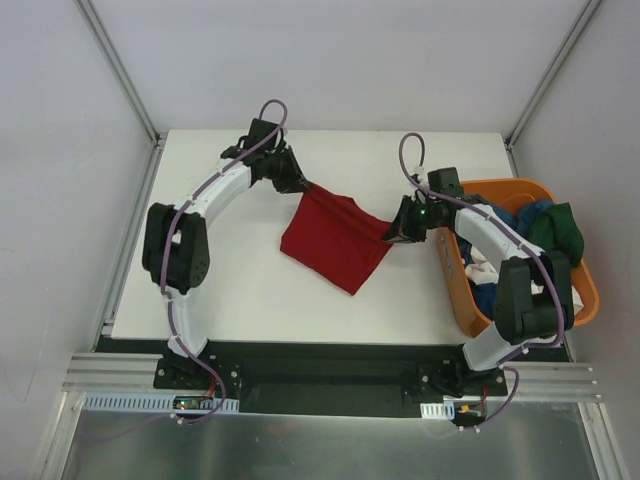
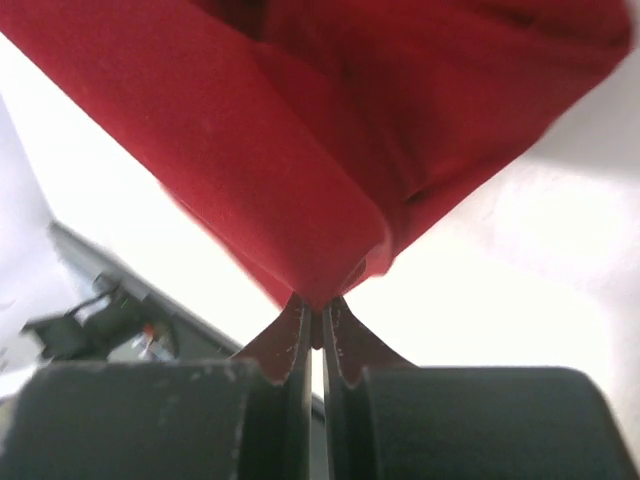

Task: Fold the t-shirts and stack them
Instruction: Fold the tshirt

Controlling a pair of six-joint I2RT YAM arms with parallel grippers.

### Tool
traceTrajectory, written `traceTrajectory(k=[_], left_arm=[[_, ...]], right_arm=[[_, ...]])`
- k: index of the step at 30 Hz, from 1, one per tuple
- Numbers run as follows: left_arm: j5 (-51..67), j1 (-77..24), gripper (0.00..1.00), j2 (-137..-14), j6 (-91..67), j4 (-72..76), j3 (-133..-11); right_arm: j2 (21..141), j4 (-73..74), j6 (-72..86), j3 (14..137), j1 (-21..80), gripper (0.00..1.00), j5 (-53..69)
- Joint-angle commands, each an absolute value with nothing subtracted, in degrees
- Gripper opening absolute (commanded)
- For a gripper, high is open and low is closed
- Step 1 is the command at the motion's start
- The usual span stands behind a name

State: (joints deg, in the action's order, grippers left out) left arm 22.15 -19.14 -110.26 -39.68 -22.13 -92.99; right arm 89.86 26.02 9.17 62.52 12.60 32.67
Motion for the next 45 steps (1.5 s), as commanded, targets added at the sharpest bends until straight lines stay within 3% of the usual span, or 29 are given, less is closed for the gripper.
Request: traceTrajectory(k=[1, 5, 8, 10, 14, 15, 16, 19, 20, 21, 22, 30, 37, 45], left_arm=[[20.4, -18.4, 0.00, -117.0, -40.4, -19.6, -101.0], [21.3, -18.4, 0.00, -124.3, -41.0, -19.6, -106.9], [20.7, -18.4, 0.00, -127.4, -40.9, -19.6, -109.4], [22.4, -18.3, 0.08, -128.8, -40.3, -19.6, -110.9], [25.9, -18.4, 0.44, -130.2, -38.7, -19.6, -114.4], [26.0, -18.3, 0.51, -129.9, -38.4, -19.6, -114.5], [26.2, -18.4, 0.78, -129.5, -37.9, -19.6, -114.4], [27.0, -18.5, 0.99, -126.7, -36.7, -19.6, -113.4], [27.4, -18.5, 0.99, -125.1, -36.6, -19.5, -112.5], [27.6, -18.6, 0.99, -124.1, -36.3, -19.6, -111.9], [27.6, -18.7, 0.99, -122.2, -36.2, -19.6, -110.4], [26.9, -20.8, 0.99, -110.1, -36.8, -19.5, -96.9], [27.2, -22.9, 0.99, -105.6, -39.5, -15.5, -82.3], [28.8, -23.0, 1.00, -108.7, -40.5, -13.5, -76.1]], right_arm=[[92.4, 23.9, 8.4, 67.0, 11.9, 0.01, 21.6], [96.5, 24.5, 8.4, 70.0, 11.6, 0.02, 16.0], [99.1, 25.1, 8.3, 72.3, 11.7, 0.09, 13.6], [100.3, 26.3, 7.5, 73.6, 11.7, 0.15, 12.5], [100.9, 26.7, 6.7, 75.6, 11.8, 0.25, 13.5], [100.6, 27.0, 6.7, 75.7, 11.8, 0.35, 14.0], [99.9, 27.1, 6.7, 75.6, 12.0, 0.39, 14.1], [97.4, 27.4, 6.4, 75.1, 12.7, 0.48, 14.7], [96.6, 27.6, 5.8, 74.9, 13.1, 0.51, 14.9], [95.9, 28.1, 5.4, 74.9, 13.5, 0.88, 15.1], [94.5, 28.4, 4.8, 75.0, 14.9, 0.96, 15.0], [90.3, 25.2, 6.3, 73.8, 20.4, 0.96, 18.0], [101.0, 22.1, 10.8, 79.7, 20.1, 0.96, 17.1], [113.5, 25.9, 12.5, 88.4, 19.5, 0.96, 8.6]])
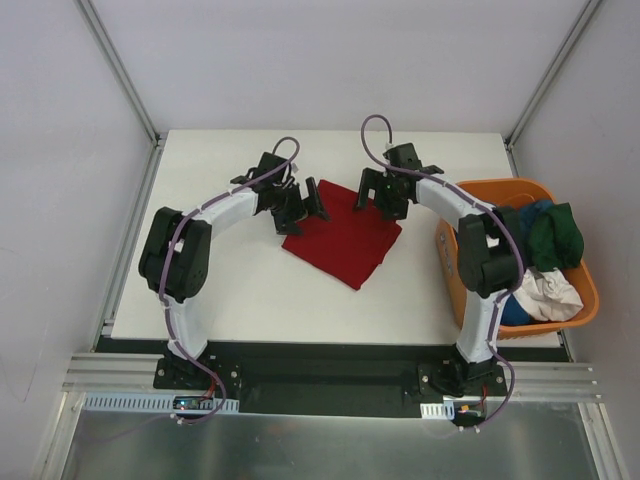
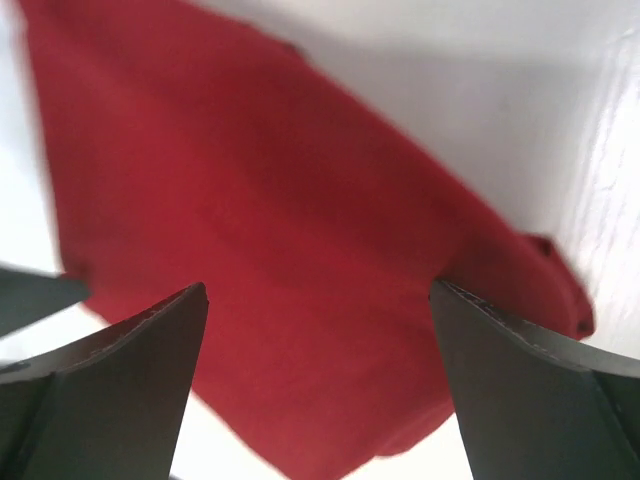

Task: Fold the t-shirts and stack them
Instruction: Fold the tshirt

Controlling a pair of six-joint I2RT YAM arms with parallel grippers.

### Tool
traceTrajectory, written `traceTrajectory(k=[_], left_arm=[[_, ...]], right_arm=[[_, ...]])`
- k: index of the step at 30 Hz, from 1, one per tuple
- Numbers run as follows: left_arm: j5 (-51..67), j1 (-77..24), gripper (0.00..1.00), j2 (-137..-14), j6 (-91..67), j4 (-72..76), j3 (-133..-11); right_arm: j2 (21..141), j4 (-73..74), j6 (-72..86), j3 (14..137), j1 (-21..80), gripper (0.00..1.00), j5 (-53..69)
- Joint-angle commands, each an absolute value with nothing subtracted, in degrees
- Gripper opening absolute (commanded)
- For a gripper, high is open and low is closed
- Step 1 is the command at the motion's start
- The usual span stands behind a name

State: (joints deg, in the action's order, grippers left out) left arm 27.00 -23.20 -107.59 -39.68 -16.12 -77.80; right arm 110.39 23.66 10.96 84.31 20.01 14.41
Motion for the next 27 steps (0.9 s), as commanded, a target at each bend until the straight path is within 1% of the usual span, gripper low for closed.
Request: traceTrajectory(k=[1, 8, 11, 15, 18, 19, 22, 25, 27], left_arm=[[29.3, -23.1, 0.99, -109.2, -40.8, -13.4, -74.9], [29.3, -25.3, 0.99, -109.7, -41.7, -11.3, -68.0], [29.0, -26.2, 0.99, -108.7, -42.2, -10.7, -64.3], [28.9, -29.0, 0.99, -105.3, -44.1, -9.5, -58.6], [27.9, -32.9, 0.99, -101.0, -46.7, -9.0, -54.4], [27.3, -34.9, 0.99, -98.5, -48.8, -8.8, -52.8], [25.9, -36.5, 0.99, -92.8, -50.7, -8.0, -51.8], [23.8, -36.8, 1.00, -86.9, -48.7, -8.0, -53.0], [22.1, -36.7, 0.99, -85.0, -46.1, -8.2, -54.6]], right_arm=[[115.2, 26.4, 12.6, 88.9, 19.4, 0.96, 8.5], [119.7, 27.5, 11.7, 88.6, 19.3, 0.96, 9.6], [120.7, 28.3, 9.0, 89.9, 19.5, 0.96, 12.0], [120.3, 28.7, 4.1, 90.7, 21.1, 0.96, 15.0], [119.3, 29.1, 1.8, 90.2, 23.1, 0.96, 16.7], [118.1, 29.1, 1.2, 89.7, 23.9, 0.96, 17.0], [113.3, 28.0, 1.4, 86.0, 24.3, 0.96, 17.0], [107.4, 27.9, 1.0, 83.4, 24.3, 0.96, 17.8], [103.0, 28.2, 1.2, 82.4, 24.3, 0.96, 19.8]])
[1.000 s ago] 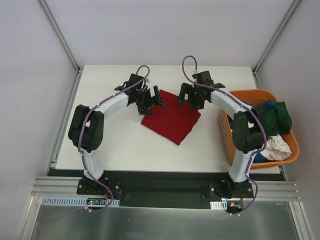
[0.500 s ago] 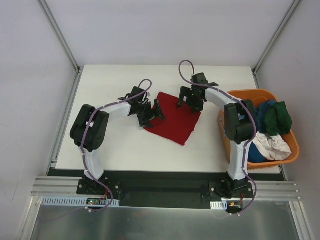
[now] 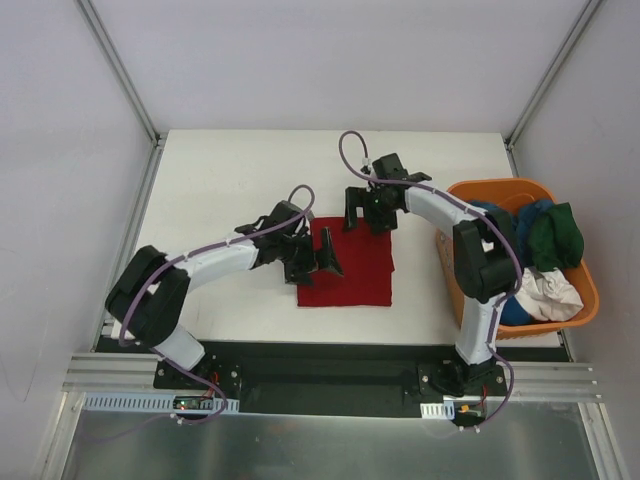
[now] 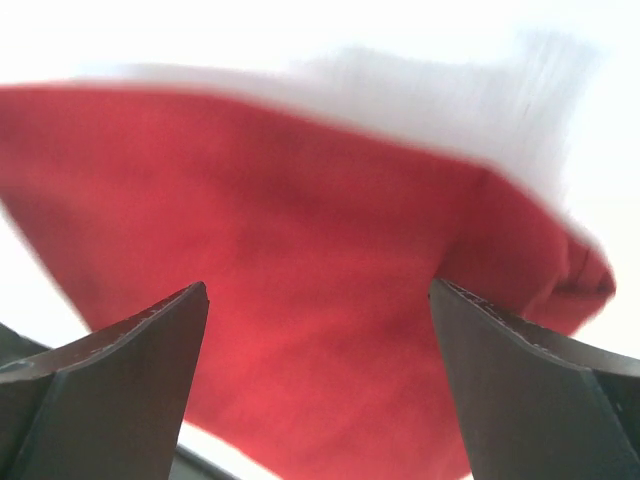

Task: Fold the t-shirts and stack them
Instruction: Fold the tshirt

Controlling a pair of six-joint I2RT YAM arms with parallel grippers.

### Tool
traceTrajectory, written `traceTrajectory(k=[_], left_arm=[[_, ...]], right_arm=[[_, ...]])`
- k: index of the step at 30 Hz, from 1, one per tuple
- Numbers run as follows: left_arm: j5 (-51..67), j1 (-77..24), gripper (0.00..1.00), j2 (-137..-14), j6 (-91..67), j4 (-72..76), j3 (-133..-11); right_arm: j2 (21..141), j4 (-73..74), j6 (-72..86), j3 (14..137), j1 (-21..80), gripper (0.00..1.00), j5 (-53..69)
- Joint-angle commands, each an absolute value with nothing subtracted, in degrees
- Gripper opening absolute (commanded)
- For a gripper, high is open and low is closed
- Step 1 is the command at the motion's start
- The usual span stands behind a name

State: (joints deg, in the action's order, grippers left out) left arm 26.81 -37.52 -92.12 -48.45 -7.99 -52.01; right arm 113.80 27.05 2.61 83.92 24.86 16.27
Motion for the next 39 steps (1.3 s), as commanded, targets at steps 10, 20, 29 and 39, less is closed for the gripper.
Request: traceTrajectory(k=[10, 20, 29, 39], left_arm=[[29.2, -27.4, 0.99, -96.0, -39.0, -9.1, -68.6], [33.9, -24.2, 0.99, -114.7, -36.8, -9.1, -82.1], [34.7, -23.4, 0.99, -116.5, -36.9, -9.5, -82.6], [26.2, -23.6, 0.99, -89.2, -35.4, -11.6, -67.7]], right_arm=[[94.2, 28.3, 2.7, 72.8, 24.2, 0.96, 23.5], [101.7, 26.3, 3.7, 68.6, 19.9, 0.96, 23.5], [104.9, 28.6, 1.8, 70.5, 18.3, 0.96, 20.9], [78.8, 28.7, -4.7, 64.5, 19.3, 0.96, 23.2]])
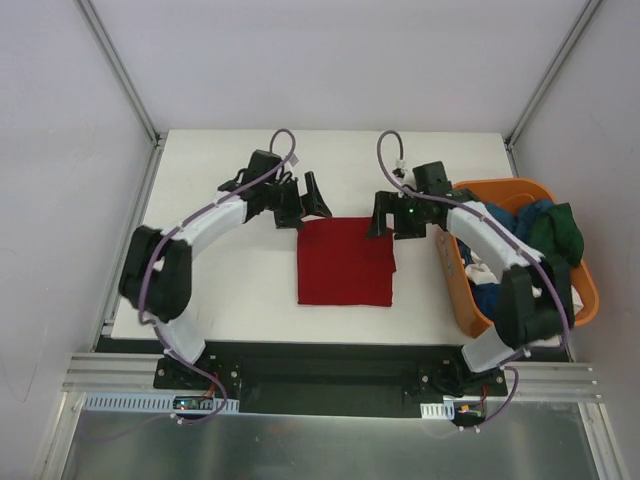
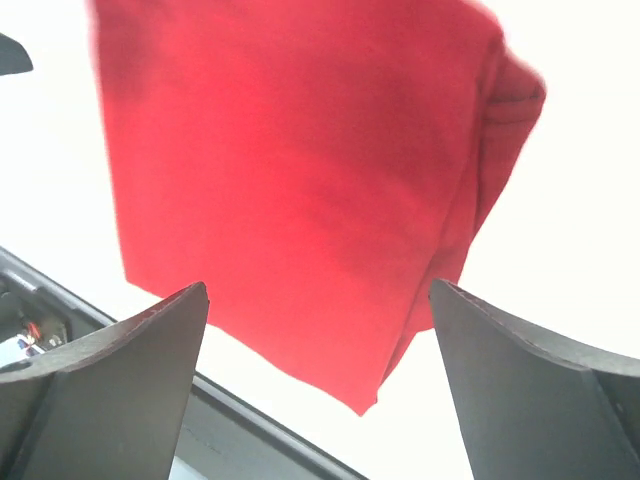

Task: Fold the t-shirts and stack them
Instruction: Fold the tshirt, then neatly place the folded tshirt to the corner

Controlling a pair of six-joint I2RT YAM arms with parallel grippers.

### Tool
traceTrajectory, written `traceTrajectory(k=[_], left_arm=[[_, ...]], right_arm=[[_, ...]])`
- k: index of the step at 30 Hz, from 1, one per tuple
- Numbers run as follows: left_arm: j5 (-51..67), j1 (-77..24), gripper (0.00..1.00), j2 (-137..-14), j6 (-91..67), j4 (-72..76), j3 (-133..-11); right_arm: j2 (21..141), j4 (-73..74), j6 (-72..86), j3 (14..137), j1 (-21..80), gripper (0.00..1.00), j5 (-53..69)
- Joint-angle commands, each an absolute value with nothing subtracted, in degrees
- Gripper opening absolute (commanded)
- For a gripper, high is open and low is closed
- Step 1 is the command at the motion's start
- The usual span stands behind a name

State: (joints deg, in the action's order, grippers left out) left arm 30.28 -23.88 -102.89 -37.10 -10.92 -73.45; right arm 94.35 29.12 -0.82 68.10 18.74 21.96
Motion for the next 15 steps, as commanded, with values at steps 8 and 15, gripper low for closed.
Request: traceTrajectory(k=[8, 15], left_arm=[[20.5, -23.6, 0.99, -81.6, -36.4, -14.0, -56.4], [21.7, -24.0, 0.99, -85.5, -38.3, -14.3, -54.4]], right_arm=[[51.4, 24.9, -4.0, 48.4, 19.3, 0.96, 20.9], [41.9, 30.1, -0.4, 42.0, 19.3, 0.96, 15.3]])
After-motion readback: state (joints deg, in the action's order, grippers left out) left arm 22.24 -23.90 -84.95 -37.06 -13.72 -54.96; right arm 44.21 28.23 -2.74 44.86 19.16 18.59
